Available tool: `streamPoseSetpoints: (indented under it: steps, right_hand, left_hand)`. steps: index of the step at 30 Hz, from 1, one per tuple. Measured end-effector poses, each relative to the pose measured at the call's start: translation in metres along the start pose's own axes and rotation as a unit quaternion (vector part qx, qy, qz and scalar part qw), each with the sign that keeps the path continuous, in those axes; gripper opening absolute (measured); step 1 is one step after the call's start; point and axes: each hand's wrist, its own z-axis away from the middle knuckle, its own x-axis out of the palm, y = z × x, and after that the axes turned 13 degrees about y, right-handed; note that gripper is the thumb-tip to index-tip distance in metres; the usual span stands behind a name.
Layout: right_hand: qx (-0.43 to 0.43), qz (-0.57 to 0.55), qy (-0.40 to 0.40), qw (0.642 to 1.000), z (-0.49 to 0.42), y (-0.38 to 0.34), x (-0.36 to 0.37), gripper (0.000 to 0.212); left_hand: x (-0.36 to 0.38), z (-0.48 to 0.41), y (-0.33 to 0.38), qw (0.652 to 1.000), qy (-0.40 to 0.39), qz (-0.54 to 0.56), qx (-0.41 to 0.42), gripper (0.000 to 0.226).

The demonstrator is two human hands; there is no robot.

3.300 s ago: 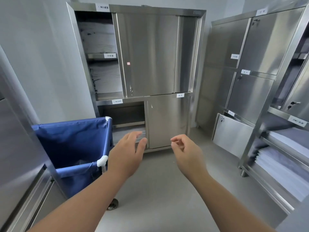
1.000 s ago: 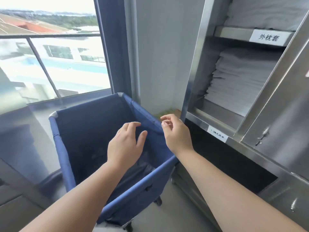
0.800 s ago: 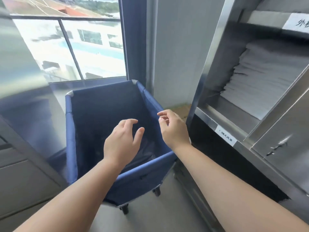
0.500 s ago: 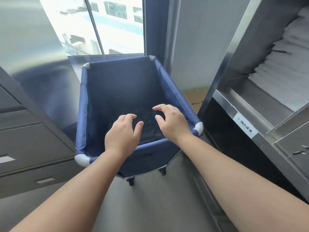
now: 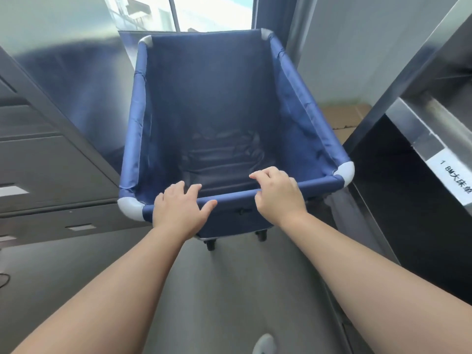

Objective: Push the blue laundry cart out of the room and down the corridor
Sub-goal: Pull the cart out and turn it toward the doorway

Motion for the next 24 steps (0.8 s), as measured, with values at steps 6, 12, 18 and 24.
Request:
streamPoseSetpoints:
  steps: [6,12,18,24]
  right_hand:
    - [-0.027,0.030,-0.096,0.995,-0.002,0.015,0.032,0.052]
    - [-0.007,0.047,-0.096,0.994,0.001,0.016,0.048,0.044]
    - [-0.016,0.094,-0.082,0.992,0.004,0.011,0.057,0.038]
    - [-0.035,0.109,-0.084,0.990,0.019,0.010,0.053,0.036]
  left_hand:
    - [0.033,0.004,0.003,0.995,-0.068,-0.078,-0.005,0.078]
    - [0.039,-0.001,0.004,0.994,-0.078,-0.073,-0.025,0.071]
    - [0.039,0.000,0.006,0.994,-0.072,-0.079,-0.033,0.065]
    - [0.037,0.013,0.006,0.993,-0.075,-0.073,-0.043,0.054]
